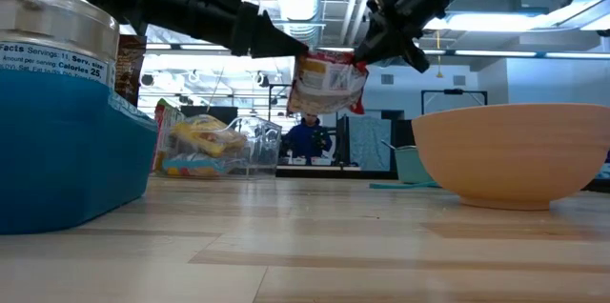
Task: Pick & Place Food Item
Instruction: Put the dark red noodle pack into the transparent bin
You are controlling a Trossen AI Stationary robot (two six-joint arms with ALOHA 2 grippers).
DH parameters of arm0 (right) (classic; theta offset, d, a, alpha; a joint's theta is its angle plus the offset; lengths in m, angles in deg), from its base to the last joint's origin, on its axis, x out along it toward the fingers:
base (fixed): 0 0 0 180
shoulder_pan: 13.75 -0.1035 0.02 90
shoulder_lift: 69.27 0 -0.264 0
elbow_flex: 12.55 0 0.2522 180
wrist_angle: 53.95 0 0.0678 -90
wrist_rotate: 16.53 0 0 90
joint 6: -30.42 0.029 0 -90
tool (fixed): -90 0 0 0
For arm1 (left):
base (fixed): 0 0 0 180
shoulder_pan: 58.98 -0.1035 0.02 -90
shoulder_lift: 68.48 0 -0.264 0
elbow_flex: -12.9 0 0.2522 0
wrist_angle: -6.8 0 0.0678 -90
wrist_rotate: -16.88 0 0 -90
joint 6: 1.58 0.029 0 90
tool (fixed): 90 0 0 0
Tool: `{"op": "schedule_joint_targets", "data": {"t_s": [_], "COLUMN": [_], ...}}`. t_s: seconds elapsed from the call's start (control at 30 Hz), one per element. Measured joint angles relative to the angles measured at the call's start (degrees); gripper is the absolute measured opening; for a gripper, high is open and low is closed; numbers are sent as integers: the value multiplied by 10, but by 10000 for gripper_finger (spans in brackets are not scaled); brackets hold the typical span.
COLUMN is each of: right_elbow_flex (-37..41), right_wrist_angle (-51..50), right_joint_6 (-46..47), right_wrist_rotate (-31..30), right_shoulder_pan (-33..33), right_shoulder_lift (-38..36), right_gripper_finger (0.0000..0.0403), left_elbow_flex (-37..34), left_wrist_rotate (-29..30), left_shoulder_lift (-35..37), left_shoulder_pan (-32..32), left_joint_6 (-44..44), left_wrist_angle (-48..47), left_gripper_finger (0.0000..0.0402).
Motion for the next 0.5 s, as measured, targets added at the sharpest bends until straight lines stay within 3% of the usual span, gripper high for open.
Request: {"op": "schedule_joint_targets", "data": {"t_s": [0.5], "right_elbow_flex": [0], "right_wrist_angle": [27], "right_joint_6": [-2], "right_wrist_rotate": [30], "right_shoulder_pan": [4], "right_shoulder_lift": [0], "right_gripper_finger": [0], "left_elbow_flex": [0], "left_wrist_rotate": [-8], "left_shoulder_lift": [0], "left_shoulder_pan": [0], "left_joint_6": [-2], "left_wrist_angle": [-17], "left_gripper_finger": [246]}}
